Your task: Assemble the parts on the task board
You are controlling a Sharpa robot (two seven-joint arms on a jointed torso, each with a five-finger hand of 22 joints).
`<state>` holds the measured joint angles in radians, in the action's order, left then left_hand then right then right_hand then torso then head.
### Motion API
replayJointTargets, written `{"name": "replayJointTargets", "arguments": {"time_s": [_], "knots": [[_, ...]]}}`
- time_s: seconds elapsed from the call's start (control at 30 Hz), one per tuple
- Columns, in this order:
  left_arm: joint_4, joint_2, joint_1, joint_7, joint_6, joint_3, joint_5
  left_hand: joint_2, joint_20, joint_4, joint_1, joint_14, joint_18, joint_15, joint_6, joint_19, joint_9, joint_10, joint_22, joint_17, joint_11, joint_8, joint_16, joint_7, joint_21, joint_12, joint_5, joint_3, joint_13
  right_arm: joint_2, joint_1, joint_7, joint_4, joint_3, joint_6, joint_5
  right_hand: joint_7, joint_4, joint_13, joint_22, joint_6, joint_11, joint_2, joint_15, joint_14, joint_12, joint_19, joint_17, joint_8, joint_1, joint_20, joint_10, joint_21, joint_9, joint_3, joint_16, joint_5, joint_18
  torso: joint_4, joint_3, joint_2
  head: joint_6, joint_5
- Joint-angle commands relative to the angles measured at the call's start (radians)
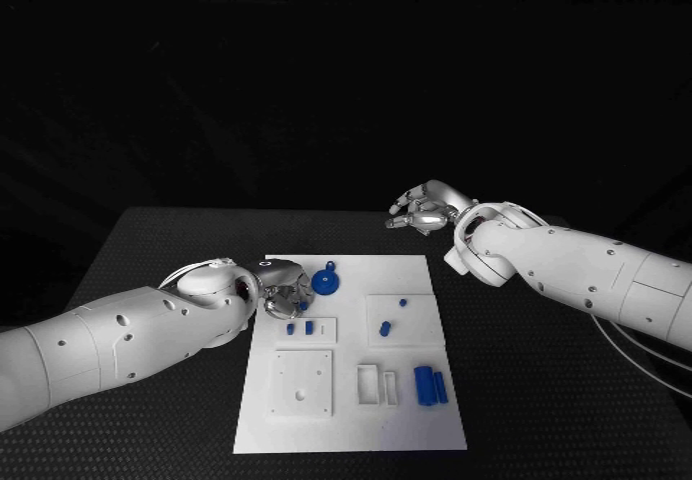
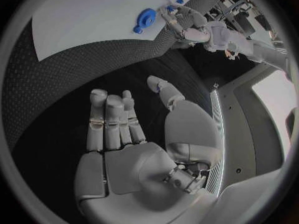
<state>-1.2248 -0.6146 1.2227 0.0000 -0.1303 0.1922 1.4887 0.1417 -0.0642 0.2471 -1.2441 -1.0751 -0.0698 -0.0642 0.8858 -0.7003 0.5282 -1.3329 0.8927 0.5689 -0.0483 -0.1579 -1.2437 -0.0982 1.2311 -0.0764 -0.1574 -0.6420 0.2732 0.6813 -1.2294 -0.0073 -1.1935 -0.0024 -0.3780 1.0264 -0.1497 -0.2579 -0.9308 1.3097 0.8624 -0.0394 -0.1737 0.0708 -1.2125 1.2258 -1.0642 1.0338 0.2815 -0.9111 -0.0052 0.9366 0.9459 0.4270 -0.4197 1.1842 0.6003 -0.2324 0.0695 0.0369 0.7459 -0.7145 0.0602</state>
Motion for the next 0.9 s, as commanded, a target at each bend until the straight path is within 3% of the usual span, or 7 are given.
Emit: {"name": "replayJointTargets", "arguments": {"time_s": [0.03, 0.23, 0.33, 0.53, 0.63, 0.7, 0.9], "knots": [[0.002, -0.005, -0.005, -0.016, 0.012, 0.004, 0.005, 0.01, -0.092, 0.001, -0.001, -0.001, 0.008, 0.005, -0.006, 0.005, 0.0, 0.003, 0.0, -0.001, -0.002, 0.004, -0.004, -0.001, 0.001, 0.004, 0.005, 0.001, 0.0, 0.001, 0.001, 0.008, 0.0, 0.0, 0.01, 0.0, -0.005, 0.001, 0.002, 0.015, 0.0, -0.003, 0.012, -0.003, 0.005, 0.004, 0.0, -0.001, 0.0, 0.0, 0.003, -0.007, -0.003, -0.001, 0.001, 0.006, -0.005, -0.029, -0.0003, -0.0002, 0.0, 0.002, 0.0], [0.003, -0.022, -0.005, -0.019, -0.001, 0.002, 0.009, 0.011, -0.092, 0.002, -0.003, -0.002, 0.008, 0.004, -0.007, 0.005, -0.001, 0.004, 0.0, -0.001, -0.002, 0.004, -0.005, 0.0, 0.001, 0.004, 0.004, 0.0, 0.0, 0.007, 0.001, 0.016, 0.0, 0.0, 0.019, 0.005, -0.006, -0.008, 0.004, 0.014, -0.005, -0.004, 0.012, -0.004, 0.007, 0.004, 0.003, -0.002, -0.003, -0.012, 0.003, -0.01, -0.005, -0.003, -0.003, 0.005, -0.013, -0.029, 0.0007, 0.0004, -0.001, 0.005, 0.0], [0.006, -0.038, -0.005, -0.017, -0.026, -0.004, 0.008, 0.011, -0.092, 0.0, -0.006, -0.001, 0.007, 0.005, 0.0, 0.004, 0.001, 0.006, 0.0, -0.001, -0.003, -0.002, -0.006, -0.001, 0.002, 0.005, 0.004, -0.001, 0.0, 0.014, 0.001, 0.028, -0.004, 0.0, 0.035, 0.055, -0.008, -0.026, 0.018, 0.013, -0.008, -0.006, 0.019, -0.008, 0.022, -0.011, 0.016, -0.008, -0.003, -0.055, 0.007, -0.025, -0.014, -0.004, -0.028, -0.005, -0.101, -0.029, 0.0009, 0.0004, -0.001, 0.008, 0.0], [0.028, -0.062, -0.003, -0.001, -0.086, -0.047, -0.034, 0.026, -0.084, 0.005, -0.019, 0.027, 0.015, 0.012, 0.046, 0.031, 0.01, 0.014, -0.008, -0.015, -0.009, -0.038, 0.016, -0.025, -0.016, 0.007, -0.002, -0.015, -0.001, 0.034, 0.008, 0.046, -0.024, 0.0, 0.089, 0.104, -0.01, -0.028, 0.121, 0.004, -0.001, -0.011, 0.011, -0.014, 0.072, -0.135, 0.074, -0.062, 0.005, -0.111, 0.039, -0.063, -0.061, -0.003, -0.093, -0.075, -0.181, -0.027, 0.0005, -0.0002, -0.001, 0.012, 0.001], [0.036, -0.075, -0.001, 0.014, -0.139, -0.059, -0.11, 0.036, -0.082, 0.002, -0.016, 0.029, 0.017, 0.016, 0.06, 0.032, 0.014, 0.024, -0.01, -0.02, -0.013, -0.051, 0.023, -0.033, -0.018, 0.01, 0.003, -0.016, -0.003, 0.046, 0.012, 0.053, -0.032, -0.001, 0.119, 0.15, -0.02, -0.027, 0.245, 0.006, 0.005, -0.026, 0.009, -0.019, 0.075, -0.303, 0.088, -0.084, 0.011, -0.126, 0.051, -0.107, -0.073, -0.001, -0.119, -0.087, -0.205, -0.028, 0.0004, 0.0002, -0.001, 0.015, 0.002], [0.038, -0.089, 0.003, 0.038, -0.179, -0.068, -0.219, 0.049, -0.073, -0.017, 0.0, 0.047, 0.021, 0.026, 0.073, 0.048, 0.021, 0.043, -0.02, -0.037, -0.021, -0.068, 0.053, -0.043, -0.037, 0.009, 0.029, -0.017, -0.007, 0.058, 0.016, 0.056, -0.041, -0.004, 0.139, 0.217, -0.028, -0.035, 0.425, 0.013, 0.008, -0.04, -0.004, -0.045, 0.077, -0.522, 0.091, -0.099, 0.02, -0.143, 0.057, -0.067, -0.076, 0.003, -0.137, -0.083, -0.246, -0.029, 0.0006, 0.0002, -0.001, 0.017, 0.008], [0.035, -0.118, 0.019, 0.149, -0.221, -0.076, -0.781, 0.074, -0.057, -0.083, 0.052, 0.077, 0.035, 0.04, 0.064, 0.079, 0.03, 0.054, -0.049, -0.091, -0.032, -0.086, 0.158, -0.046, -0.087, 0.005, 0.101, -0.001, -0.008, 0.089, 0.036, 0.064, -0.076, -0.019, 0.152, 0.383, -0.011, -0.026, 0.623, 0.012, 0.04, -0.061, 0.004, -0.06, 0.076, -0.754, 0.077, -0.128, 0.047, -0.185, 0.057, 0.022, -0.086, 0.011, -0.14, -0.07, -0.317, -0.029, -0.0003, 0.0007, -0.001, 0.016, 0.024]]}}
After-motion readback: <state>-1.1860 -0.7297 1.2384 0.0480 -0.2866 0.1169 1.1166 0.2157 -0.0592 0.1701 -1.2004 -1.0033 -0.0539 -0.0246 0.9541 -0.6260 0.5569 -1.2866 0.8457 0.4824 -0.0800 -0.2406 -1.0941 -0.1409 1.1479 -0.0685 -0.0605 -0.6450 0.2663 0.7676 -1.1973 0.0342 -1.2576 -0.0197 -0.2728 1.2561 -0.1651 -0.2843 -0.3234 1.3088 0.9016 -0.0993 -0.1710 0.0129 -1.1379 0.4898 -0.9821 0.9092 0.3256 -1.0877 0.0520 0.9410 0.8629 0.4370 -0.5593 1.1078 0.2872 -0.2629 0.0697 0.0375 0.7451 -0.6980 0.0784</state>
